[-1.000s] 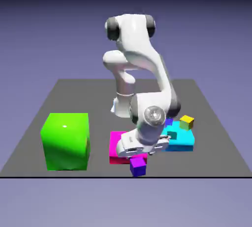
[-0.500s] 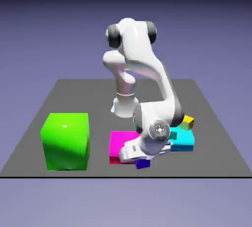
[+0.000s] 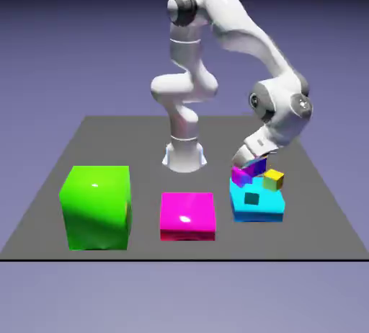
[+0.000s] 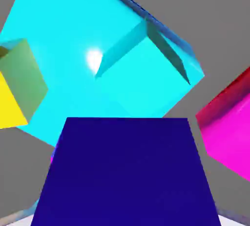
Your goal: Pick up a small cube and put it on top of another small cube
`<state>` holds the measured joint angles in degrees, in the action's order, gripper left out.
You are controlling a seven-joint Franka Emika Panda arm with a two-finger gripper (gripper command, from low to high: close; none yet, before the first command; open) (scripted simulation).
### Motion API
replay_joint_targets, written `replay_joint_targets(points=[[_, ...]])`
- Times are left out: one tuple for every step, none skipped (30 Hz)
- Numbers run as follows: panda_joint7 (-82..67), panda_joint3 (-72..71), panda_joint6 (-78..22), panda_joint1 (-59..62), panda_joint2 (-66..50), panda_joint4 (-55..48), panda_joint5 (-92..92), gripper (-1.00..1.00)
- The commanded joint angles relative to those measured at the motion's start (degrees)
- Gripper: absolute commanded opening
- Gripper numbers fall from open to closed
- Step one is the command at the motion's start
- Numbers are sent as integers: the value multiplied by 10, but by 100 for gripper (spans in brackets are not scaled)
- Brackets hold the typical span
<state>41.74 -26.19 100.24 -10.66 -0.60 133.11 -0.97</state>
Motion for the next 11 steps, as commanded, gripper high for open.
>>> replay_joint_targets(points=[[0, -12, -1, 3, 21, 20, 2, -100], [1, -20, -1, 0, 36, 34, 5, -100], [1, -20, -1, 0, 36, 34, 5, -100], [4, -19, 24, 0, 28, 52, 1, -100], [7, -19, 49, 0, 21, 71, -2, -100], [10, -19, 74, 0, 13, 89, -6, -100], [13, -18, 98, 0, 5, 107, -9, -100], [14, -18, 104, 0, 3, 111, -10, -100], [14, -18, 104, 0, 3, 111, -10, 100], [14, -18, 104, 0, 3, 111, -10, 100], [11, -19, 79, 0, 11, 93, -7, 100]])
